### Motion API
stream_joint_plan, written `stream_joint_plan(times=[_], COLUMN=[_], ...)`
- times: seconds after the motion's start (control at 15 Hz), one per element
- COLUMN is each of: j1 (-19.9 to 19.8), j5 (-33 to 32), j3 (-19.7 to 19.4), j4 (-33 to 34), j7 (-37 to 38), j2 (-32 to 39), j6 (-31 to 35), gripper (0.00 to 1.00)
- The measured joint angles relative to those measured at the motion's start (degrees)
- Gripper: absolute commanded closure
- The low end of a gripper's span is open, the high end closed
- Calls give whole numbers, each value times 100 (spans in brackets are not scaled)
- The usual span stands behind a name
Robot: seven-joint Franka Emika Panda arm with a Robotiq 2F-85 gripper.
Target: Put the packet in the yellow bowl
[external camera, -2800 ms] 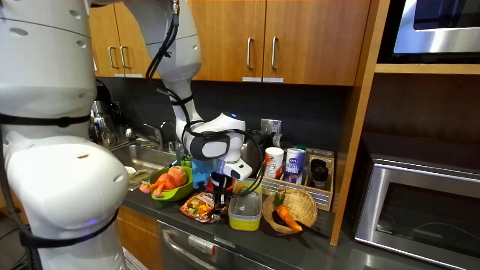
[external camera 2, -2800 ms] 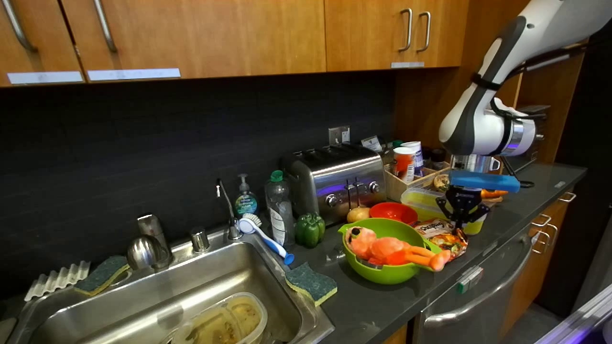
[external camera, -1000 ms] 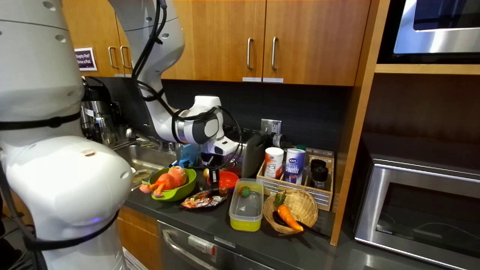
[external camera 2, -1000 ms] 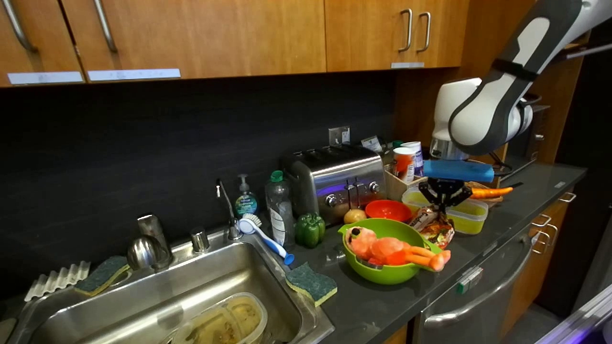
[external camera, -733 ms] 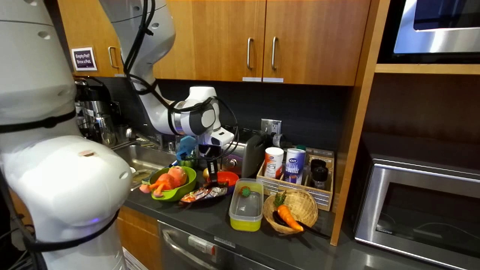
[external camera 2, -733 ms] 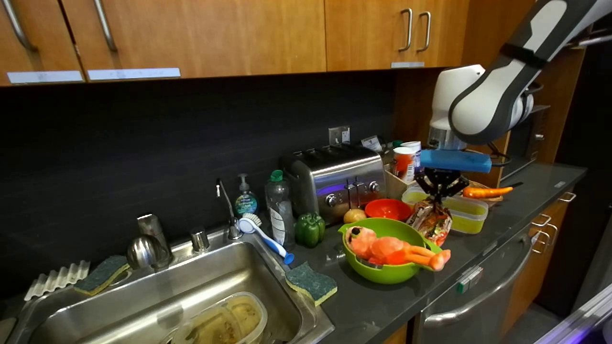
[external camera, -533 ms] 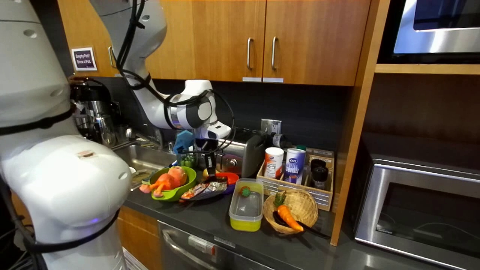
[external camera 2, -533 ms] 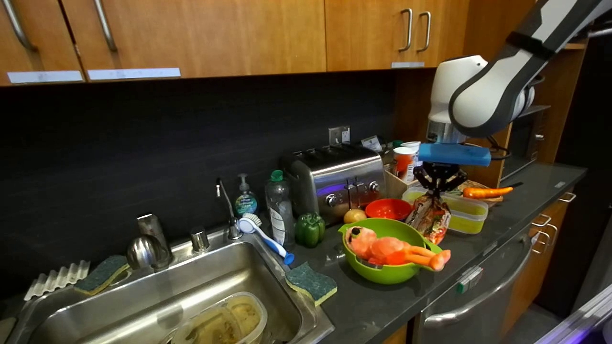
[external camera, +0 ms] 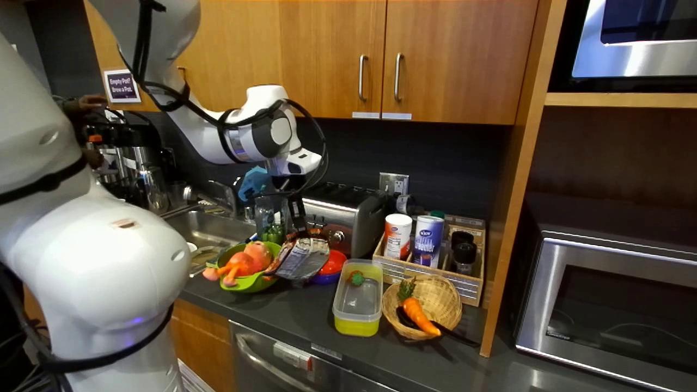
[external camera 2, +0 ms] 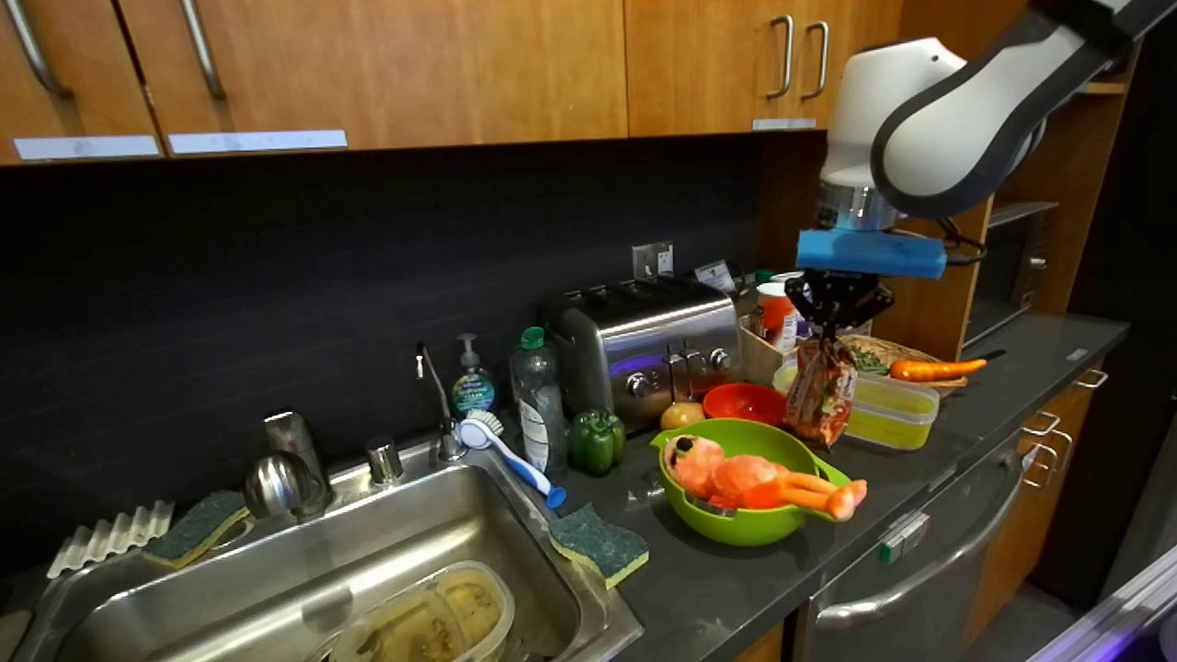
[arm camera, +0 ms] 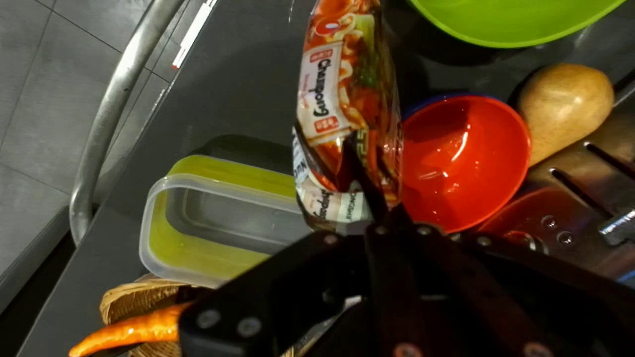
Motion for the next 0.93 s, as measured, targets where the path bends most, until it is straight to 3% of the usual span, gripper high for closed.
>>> stream_joint_plan(times=[0.47,0.93], j1=[3,-309], j5=[602,1125], j3=[83,-266], j4=[0,-6], j7=[-25,-110], j2=[-1201,-2541], j6=[-342,-1193], gripper=[100,100])
